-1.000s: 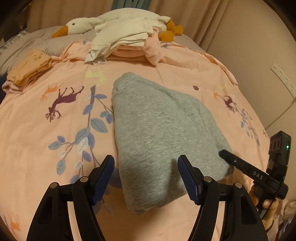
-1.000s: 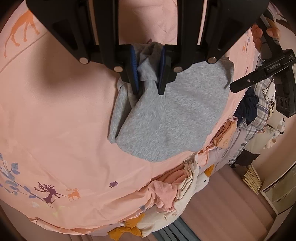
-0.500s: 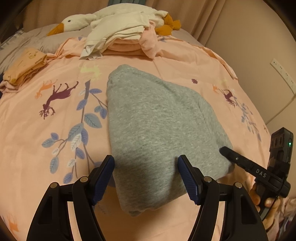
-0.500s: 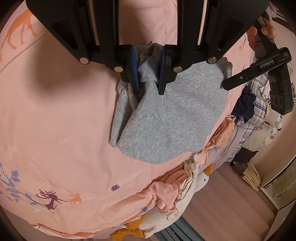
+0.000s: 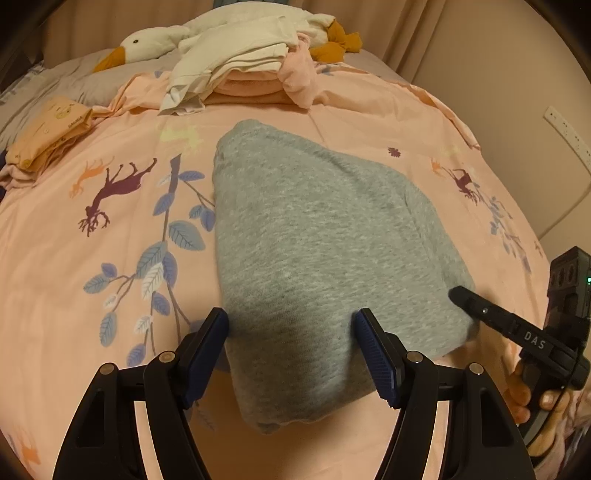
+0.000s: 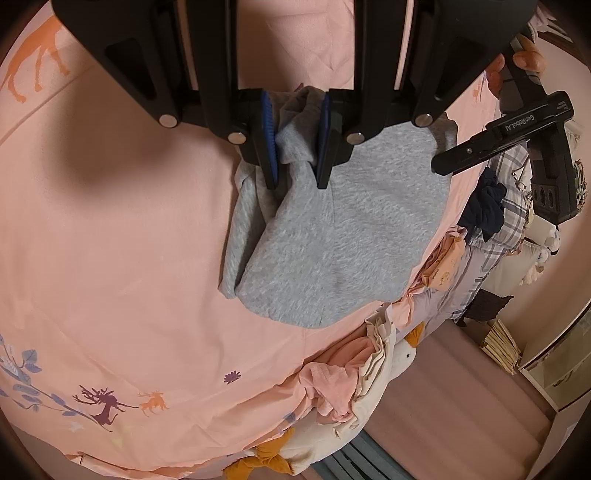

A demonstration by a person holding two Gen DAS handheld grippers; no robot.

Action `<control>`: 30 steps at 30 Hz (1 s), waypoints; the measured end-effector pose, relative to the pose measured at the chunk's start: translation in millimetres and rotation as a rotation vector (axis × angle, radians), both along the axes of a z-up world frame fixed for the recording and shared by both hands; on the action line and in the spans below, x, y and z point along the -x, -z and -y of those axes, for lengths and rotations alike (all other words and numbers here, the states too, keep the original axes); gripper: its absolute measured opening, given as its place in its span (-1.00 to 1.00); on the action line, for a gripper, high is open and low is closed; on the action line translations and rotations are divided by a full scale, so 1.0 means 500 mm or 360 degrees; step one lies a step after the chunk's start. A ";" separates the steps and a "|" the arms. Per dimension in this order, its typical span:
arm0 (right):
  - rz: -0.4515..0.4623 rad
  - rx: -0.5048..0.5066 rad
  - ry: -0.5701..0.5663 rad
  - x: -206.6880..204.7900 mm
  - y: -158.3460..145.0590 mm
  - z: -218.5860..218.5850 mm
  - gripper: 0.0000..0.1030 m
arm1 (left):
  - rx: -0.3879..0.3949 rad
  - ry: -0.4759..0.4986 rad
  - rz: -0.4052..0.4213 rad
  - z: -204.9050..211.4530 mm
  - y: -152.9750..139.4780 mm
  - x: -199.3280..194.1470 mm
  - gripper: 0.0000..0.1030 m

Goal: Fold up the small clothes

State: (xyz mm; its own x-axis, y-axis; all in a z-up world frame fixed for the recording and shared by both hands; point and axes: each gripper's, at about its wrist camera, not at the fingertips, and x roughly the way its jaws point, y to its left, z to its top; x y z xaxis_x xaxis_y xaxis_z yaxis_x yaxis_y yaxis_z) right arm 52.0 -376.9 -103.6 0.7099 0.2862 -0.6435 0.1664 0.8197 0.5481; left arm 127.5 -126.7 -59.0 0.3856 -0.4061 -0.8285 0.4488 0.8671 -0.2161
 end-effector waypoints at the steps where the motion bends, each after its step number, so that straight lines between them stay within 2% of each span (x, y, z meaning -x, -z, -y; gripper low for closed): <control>1: 0.0000 -0.0002 0.0001 0.000 0.000 0.000 -0.61 | -0.0004 0.0000 -0.0001 0.000 0.002 0.000 0.35; 30: 0.0004 -0.0038 0.0002 0.005 0.006 -0.001 -0.60 | -0.0060 0.0007 -0.0003 0.005 0.022 -0.007 0.36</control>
